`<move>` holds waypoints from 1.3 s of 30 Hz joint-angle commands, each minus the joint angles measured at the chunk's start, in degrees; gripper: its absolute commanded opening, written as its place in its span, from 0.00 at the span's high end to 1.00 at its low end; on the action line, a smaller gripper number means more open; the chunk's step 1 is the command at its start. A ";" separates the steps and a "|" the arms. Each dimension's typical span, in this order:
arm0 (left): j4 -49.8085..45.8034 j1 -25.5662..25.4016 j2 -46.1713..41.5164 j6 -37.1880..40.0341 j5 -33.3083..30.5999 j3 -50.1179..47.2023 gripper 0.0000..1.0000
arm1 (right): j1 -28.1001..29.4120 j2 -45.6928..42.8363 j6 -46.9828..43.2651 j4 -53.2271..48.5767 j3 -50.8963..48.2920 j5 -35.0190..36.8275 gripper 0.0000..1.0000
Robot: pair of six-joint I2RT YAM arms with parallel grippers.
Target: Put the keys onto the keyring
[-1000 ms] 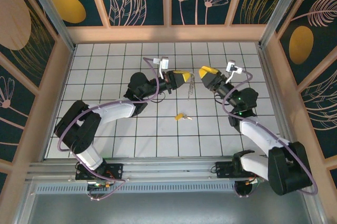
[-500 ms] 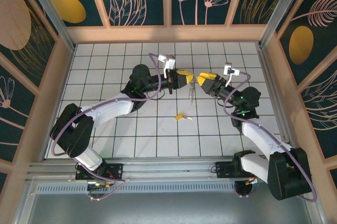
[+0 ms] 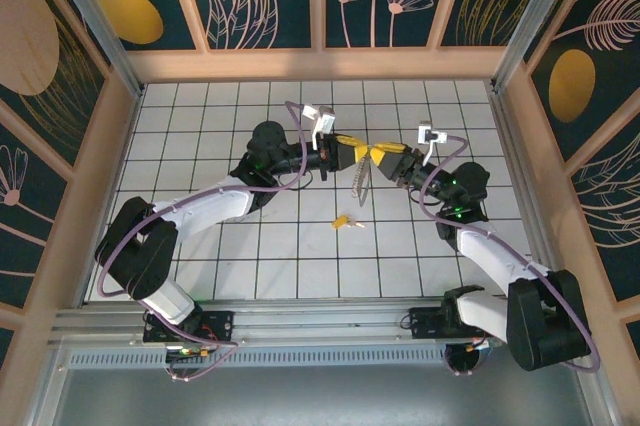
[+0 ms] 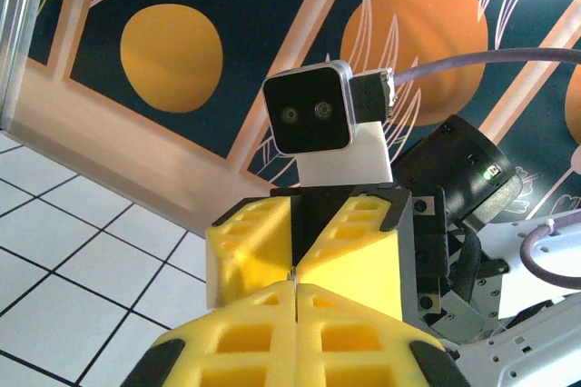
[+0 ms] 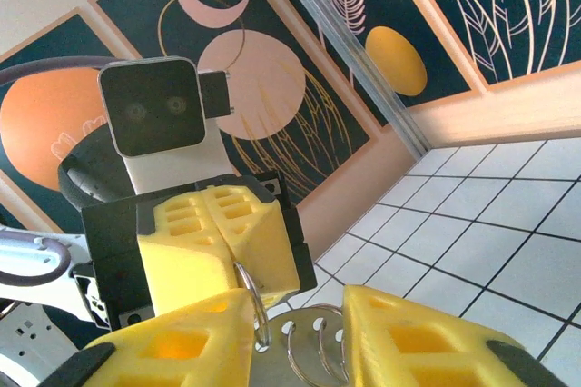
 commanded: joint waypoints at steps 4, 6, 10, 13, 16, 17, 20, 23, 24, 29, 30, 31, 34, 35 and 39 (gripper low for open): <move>2.43 -0.02 -0.15 -0.11 2.56 2.06 1.00 | 0.97 0.74 -0.79 3.33 1.63 -1.19 0.75; 2.78 -0.09 0.04 -0.40 2.73 1.99 1.00 | 1.39 1.02 -1.04 3.25 1.99 -1.23 0.80; 3.19 -0.09 0.16 -0.69 3.08 1.76 1.00 | 2.14 1.33 -1.56 3.11 2.35 -1.10 1.00; 3.63 -0.09 0.13 -0.88 3.09 1.49 1.00 | 2.24 1.10 -1.47 3.29 2.09 -0.30 1.00; 4.68 -0.02 -0.20 -2.47 1.19 0.72 1.00 | 2.28 0.43 -0.86 3.74 1.50 1.93 1.00; 5.26 -0.09 -0.61 -3.20 -0.57 0.08 0.99 | 2.24 0.10 -0.44 4.06 1.18 3.11 1.00; 9.06 -0.09 -2.58 -6.93 -8.57 -2.87 0.50 | 2.28 -0.37 1.55 5.94 0.06 6.29 1.00; 14.30 -0.09 -4.29 -11.92 -16.17 -7.91 0.37 | 2.69 -0.26 3.57 8.69 -1.04 8.98 1.00; 16.06 -0.09 -4.48 -13.31 -17.36 -8.89 0.36 | 2.87 -0.31 4.04 9.16 -1.24 9.80 1.00; 22.57 -0.09 -3.45 -19.31 -19.89 -11.34 0.37 | 4.15 -0.24 5.31 11.60 -2.11 13.52 1.00; 23.72 -0.07 -2.99 -20.28 -19.64 -11.39 0.38 | 4.49 -0.13 5.59 11.96 -2.13 14.14 1.00; 24.70 -0.13 -2.21 -21.44 -19.31 -11.27 0.39 | 4.85 0.02 5.79 12.40 -2.22 14.92 1.00; 28.12 -0.17 0.02 -24.19 -18.26 -10.76 0.46 | 6.13 0.48 6.09 13.33 -2.07 16.53 1.00; 29.30 -0.18 0.81 -25.06 -17.84 -10.51 0.48 | 6.57 0.72 6.12 13.48 -1.95 16.84 1.00; 32.06 -0.39 3.30 -27.49 -16.78 -9.47 0.52 | 7.54 2.19 6.33 14.58 -1.19 17.13 1.00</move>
